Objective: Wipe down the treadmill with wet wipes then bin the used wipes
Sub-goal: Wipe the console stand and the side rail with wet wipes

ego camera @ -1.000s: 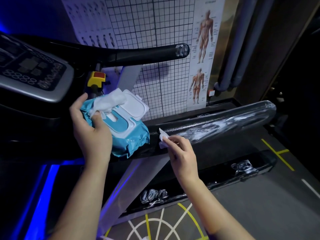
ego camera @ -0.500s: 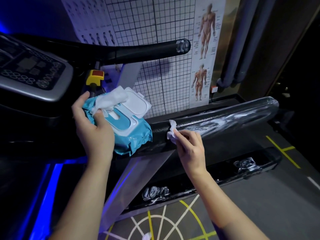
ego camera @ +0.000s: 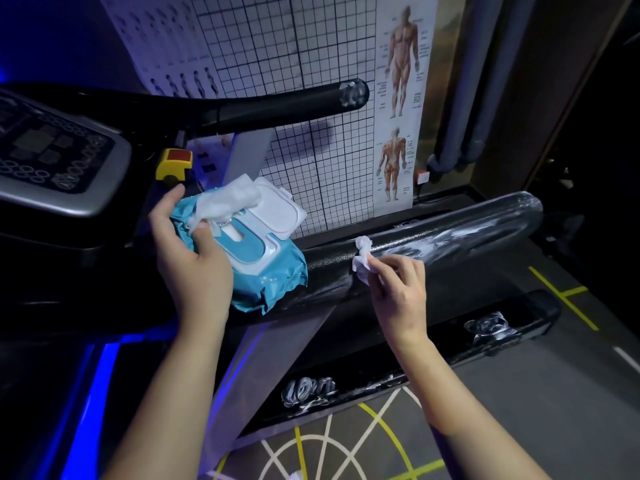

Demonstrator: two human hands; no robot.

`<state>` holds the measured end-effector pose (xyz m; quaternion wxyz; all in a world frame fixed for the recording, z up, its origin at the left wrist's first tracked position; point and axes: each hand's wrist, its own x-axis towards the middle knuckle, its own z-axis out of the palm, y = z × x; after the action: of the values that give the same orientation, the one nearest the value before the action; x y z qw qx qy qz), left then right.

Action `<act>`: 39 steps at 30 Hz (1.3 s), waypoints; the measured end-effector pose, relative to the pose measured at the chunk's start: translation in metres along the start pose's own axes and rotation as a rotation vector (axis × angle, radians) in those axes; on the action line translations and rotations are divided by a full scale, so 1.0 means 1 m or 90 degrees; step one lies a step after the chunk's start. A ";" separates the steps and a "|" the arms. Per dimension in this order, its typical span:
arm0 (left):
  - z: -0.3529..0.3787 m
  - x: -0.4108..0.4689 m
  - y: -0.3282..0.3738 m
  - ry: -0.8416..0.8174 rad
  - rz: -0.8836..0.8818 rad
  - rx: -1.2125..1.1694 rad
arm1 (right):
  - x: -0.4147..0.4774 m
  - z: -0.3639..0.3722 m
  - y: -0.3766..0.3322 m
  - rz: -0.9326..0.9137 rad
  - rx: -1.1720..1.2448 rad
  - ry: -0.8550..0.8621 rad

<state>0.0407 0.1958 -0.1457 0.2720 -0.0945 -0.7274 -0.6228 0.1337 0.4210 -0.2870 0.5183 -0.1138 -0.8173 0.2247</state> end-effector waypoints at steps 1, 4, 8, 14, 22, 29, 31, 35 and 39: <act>0.004 0.000 0.000 -0.003 0.001 -0.003 | 0.000 -0.001 0.003 0.002 -0.004 0.001; 0.015 0.000 0.000 -0.010 0.021 -0.016 | 0.002 -0.003 0.012 0.004 -0.018 0.015; 0.031 -0.001 0.003 -0.022 0.044 -0.013 | 0.005 -0.008 0.024 0.009 -0.032 0.022; 0.059 -0.007 0.009 -0.050 0.041 -0.029 | 0.016 -0.022 0.043 0.018 -0.047 0.039; 0.109 -0.015 0.013 -0.060 0.045 -0.049 | 0.042 -0.056 0.104 0.070 -0.091 0.042; 0.150 -0.032 0.021 -0.062 0.034 -0.054 | 0.063 -0.083 0.164 0.094 -0.116 0.035; 0.161 -0.037 0.022 -0.066 0.030 -0.052 | 0.067 -0.090 0.178 0.102 -0.118 0.034; 0.181 -0.047 0.032 -0.062 0.023 -0.053 | 0.076 -0.102 0.195 0.117 -0.115 0.017; 0.193 -0.055 0.037 -0.063 0.030 -0.047 | 0.082 -0.111 0.215 0.193 -0.116 0.010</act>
<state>0.0510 0.3996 -0.1570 0.2466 -0.1521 -0.7143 -0.6371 0.1872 0.6704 -0.2860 0.4723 -0.2840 -0.8037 0.2245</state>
